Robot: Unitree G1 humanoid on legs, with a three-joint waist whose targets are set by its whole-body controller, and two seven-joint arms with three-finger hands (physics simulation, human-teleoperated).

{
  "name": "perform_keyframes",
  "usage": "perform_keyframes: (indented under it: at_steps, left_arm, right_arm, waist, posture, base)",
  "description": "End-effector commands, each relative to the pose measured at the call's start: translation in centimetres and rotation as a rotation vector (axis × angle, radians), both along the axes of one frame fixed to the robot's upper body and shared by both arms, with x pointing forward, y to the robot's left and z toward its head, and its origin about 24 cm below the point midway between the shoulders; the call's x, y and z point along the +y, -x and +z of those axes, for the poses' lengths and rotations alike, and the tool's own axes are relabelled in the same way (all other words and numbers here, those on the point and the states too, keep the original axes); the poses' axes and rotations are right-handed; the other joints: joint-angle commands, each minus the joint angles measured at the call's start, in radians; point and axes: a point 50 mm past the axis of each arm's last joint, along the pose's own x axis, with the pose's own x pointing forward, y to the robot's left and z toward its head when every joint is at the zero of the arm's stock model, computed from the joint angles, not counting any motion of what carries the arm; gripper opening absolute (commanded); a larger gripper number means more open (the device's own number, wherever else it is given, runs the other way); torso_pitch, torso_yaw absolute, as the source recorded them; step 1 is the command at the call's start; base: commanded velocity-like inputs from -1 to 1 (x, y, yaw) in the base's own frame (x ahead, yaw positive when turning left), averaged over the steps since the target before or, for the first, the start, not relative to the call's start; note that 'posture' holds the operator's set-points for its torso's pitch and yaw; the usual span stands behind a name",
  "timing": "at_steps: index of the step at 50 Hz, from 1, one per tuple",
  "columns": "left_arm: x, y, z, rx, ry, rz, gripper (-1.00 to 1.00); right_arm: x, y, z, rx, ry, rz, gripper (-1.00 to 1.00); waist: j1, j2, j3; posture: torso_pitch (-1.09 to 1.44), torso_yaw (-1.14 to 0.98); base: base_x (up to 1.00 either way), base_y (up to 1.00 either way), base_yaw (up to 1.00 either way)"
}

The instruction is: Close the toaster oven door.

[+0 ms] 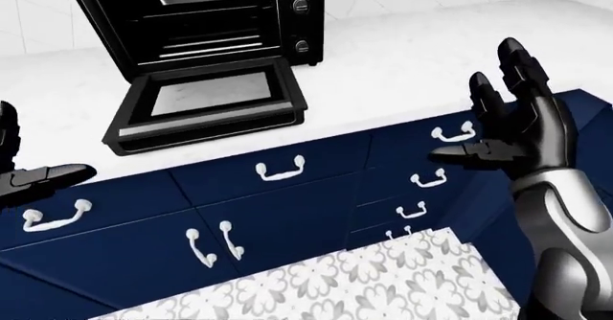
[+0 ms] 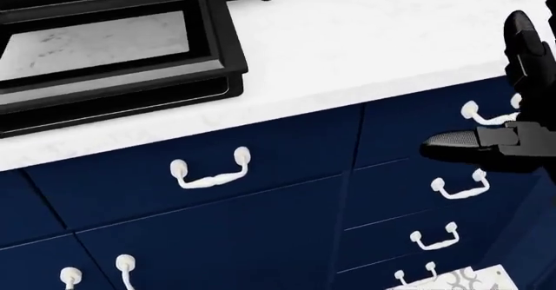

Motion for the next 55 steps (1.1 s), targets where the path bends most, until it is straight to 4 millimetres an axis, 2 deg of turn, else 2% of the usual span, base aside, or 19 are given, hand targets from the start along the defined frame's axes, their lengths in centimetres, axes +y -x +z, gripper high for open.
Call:
perform_keyframes:
  at_steps: [1, 3, 4, 13, 15, 17, 26, 28, 30, 31, 33, 39, 41, 43, 45, 47, 51, 53, 55]
  left_arm:
    - [-0.04, 0.58, 1.81, -0.077, -0.055, 0.016, 1.0]
    - [-0.02, 0.59, 1.77, -0.077, -0.054, 0.017, 1.0]
    - [-0.03, 0.59, 1.78, -0.077, -0.054, 0.017, 1.0]
    - [-0.02, 0.58, 1.74, -0.076, -0.056, 0.017, 1.0]
    - [0.02, 0.61, 1.79, -0.079, -0.055, 0.018, 1.0]
    - [0.03, 0.58, 1.7, -0.077, -0.056, 0.018, 1.0]
    - [-0.03, 0.54, 1.72, -0.075, -0.054, 0.016, 1.0]
    - [0.0, 0.53, 1.71, -0.075, -0.054, 0.016, 1.0]
    - [0.04, 0.55, 1.74, -0.076, -0.054, 0.017, 1.0]
    - [0.04, 0.56, 1.76, -0.076, -0.055, 0.017, 1.0]
    - [0.01, 0.57, 1.76, -0.076, -0.055, 0.016, 1.0]
    - [0.02, 0.58, 1.83, -0.077, -0.056, 0.017, 1.0]
    - [0.05, 0.6, 1.81, -0.078, -0.056, 0.017, 1.0]
    - [0.08, 0.6, 1.83, -0.078, -0.056, 0.018, 1.0]
    - [0.07, 0.6, 1.78, -0.077, -0.057, 0.017, 1.0]
    - [0.05, 0.61, 1.77, -0.077, -0.058, 0.018, 1.0]
    - [0.01, 0.63, 1.79, -0.078, -0.058, 0.016, 1.0]
    - [0.06, 0.65, 1.8, -0.078, -0.059, 0.017, 1.0]
    - [0.08, 0.65, 1.79, -0.078, -0.059, 0.017, 1.0]
  right_arm:
    - [0.38, 0.4, 1.38, -0.081, 0.015, 0.019, 1.0]
    - [0.36, 0.41, 1.28, -0.079, 0.014, 0.018, 1.0]
    - [0.36, 0.42, 1.29, -0.079, 0.014, 0.018, 1.0]
    - [0.42, 0.48, 1.22, -0.078, 0.017, 0.019, 1.0]
    - [0.44, 0.47, 1.21, -0.078, 0.018, 0.02, 1.0]
    - [0.43, 0.46, 1.18, -0.078, 0.018, 0.019, 1.0]
    - [0.58, 0.37, 1.28, -0.078, 0.021, 0.023, 1.0]
    - [0.54, 0.38, 1.29, -0.078, 0.022, 0.022, 1.0]
    - [0.51, 0.4, 1.31, -0.078, 0.021, 0.021, 1.0]
    - [0.53, 0.41, 1.29, -0.078, 0.022, 0.022, 1.0]
    - [0.5, 0.42, 1.32, -0.078, 0.022, 0.021, 1.0]
    - [0.39, 0.48, 1.39, -0.08, 0.02, 0.018, 1.0]
    - [0.42, 0.49, 1.42, -0.08, 0.02, 0.019, 1.0]
    - [0.47, 0.47, 1.32, -0.079, 0.021, 0.02, 1.0]
    - [0.42, 0.49, 1.36, -0.08, 0.021, 0.019, 1.0]
    - [0.39, 0.49, 1.34, -0.08, 0.02, 0.018, 1.0]
    - [0.39, 0.54, 1.32, -0.08, 0.02, 0.018, 1.0]
    - [0.38, 0.54, 1.3, -0.08, 0.021, 0.018, 1.0]
    - [0.4, 0.49, 1.27, -0.08, 0.021, 0.017, 1.0]
  waist:
    - [0.003, 0.003, -0.011]
    - [-0.001, 0.045, -0.013]
    - [-0.001, 0.083, -0.024]
    - [0.006, 0.008, -0.012]
    - [0.007, -0.018, -0.012]
    - [0.007, -0.068, -0.024]
    - [0.005, -0.006, -0.011]
    - [0.002, 0.025, -0.01]
    - [0.0, 0.089, -0.025]
    - [0.005, 0.067, -0.022]
    - [0.006, 0.065, -0.009]
    - [0.007, 0.008, -0.01]
    - [0.007, -0.019, -0.011]
    - [0.008, -0.067, -0.021]
    - [-0.001, -0.043, -0.015]
    - [0.002, -0.047, -0.018]
    - [0.006, -0.018, -0.014]
    - [0.004, 0.006, -0.008]
    - [0.001, 0.049, -0.012]
  posture:
    - [0.0, 0.0]
    - [0.0, 0.0]
    - [0.0, 0.0]
    - [0.0, 0.0]
    - [0.0, 0.0]
    - [0.0, 0.0]
    - [0.0, 0.0]
    - [0.0, 0.0]
    - [0.0, 0.0]
    - [0.0, 0.0]
    - [0.0, 0.0]
    - [0.0, 0.0]
    - [0.0, 0.0]
    - [0.0, 0.0]
    - [0.0, 0.0]
    - [0.0, 0.0]
    - [0.0, 0.0]
    - [0.0, 0.0]
    - [0.0, 0.0]
  base:
    - [0.0, 0.09, 0.0]
    - [0.0, 0.09, 0.0]
    - [0.0, 0.09, 0.0]
    - [0.0, 0.09, 0.0]
    - [0.01, 0.09, 0.0]
    - [0.0, 0.09, 0.0]
    - [0.0, 0.09, 0.0]
    - [0.0, 0.1, 0.0]
    - [0.0, 0.1, 0.0]
    - [0.0, 0.1, 0.0]
    - [0.0, 0.09, 0.0]
    - [0.0, 0.09, 0.0]
    - [0.0, 0.09, 0.0]
    - [0.0, 0.09, 0.0]
    - [0.0, 0.09, 0.0]
    - [0.0, 0.1, 0.0]
    - [0.0, 0.09, 0.0]
    - [0.0, 0.09, 0.0]
    - [0.0, 0.09, 0.0]
